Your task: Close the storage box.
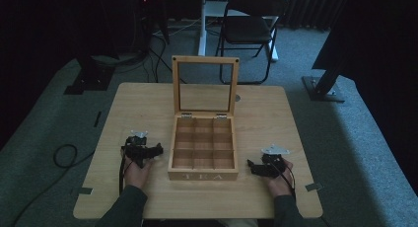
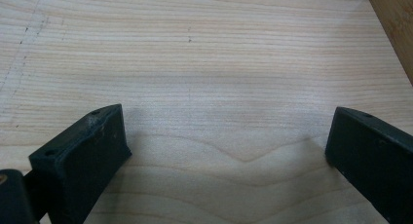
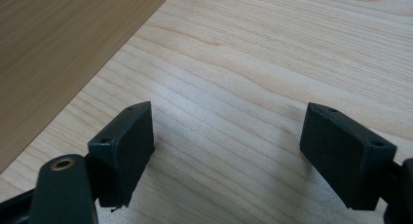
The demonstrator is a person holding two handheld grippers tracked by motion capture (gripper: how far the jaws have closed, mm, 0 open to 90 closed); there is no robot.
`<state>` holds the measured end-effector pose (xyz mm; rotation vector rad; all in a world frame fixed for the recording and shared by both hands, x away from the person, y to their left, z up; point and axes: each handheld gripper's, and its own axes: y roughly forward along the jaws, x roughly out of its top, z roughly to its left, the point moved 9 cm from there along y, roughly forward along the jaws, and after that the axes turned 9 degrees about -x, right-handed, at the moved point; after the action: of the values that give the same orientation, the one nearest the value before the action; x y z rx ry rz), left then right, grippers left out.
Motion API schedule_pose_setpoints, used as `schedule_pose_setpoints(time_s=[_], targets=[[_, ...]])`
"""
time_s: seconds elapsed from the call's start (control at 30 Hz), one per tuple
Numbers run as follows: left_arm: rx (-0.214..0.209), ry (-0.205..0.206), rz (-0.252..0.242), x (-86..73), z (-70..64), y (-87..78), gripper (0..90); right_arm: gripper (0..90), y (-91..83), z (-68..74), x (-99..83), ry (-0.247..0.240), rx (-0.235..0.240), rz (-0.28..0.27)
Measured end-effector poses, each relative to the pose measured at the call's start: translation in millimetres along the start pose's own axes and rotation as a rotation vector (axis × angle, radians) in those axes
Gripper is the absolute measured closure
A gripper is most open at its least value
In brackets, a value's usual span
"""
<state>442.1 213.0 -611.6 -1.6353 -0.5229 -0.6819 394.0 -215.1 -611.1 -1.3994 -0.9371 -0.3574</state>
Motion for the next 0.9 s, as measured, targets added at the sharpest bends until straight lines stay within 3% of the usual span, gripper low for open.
schedule_pose_setpoints(time_s=[0.7, 0.77, 0.9], targets=[[0.001, 0.000, 0.000, 0.0, 0.0, 0.0, 1.6, 20.3, 0.4, 4.0, 2.9, 0.004, -0.015, 0.057], [0.001, -0.001, -0.001, 0.0, -0.1, 0.0, 1.6, 29.1, -0.9, 6.6, 4.8, -0.003, -0.011, 0.072], [0.001, -0.001, 0.000, 0.0, 0.0, 0.0, 1.6, 32.6, 0.0, 11.4, 8.2, -0.026, -0.017, 0.057]])
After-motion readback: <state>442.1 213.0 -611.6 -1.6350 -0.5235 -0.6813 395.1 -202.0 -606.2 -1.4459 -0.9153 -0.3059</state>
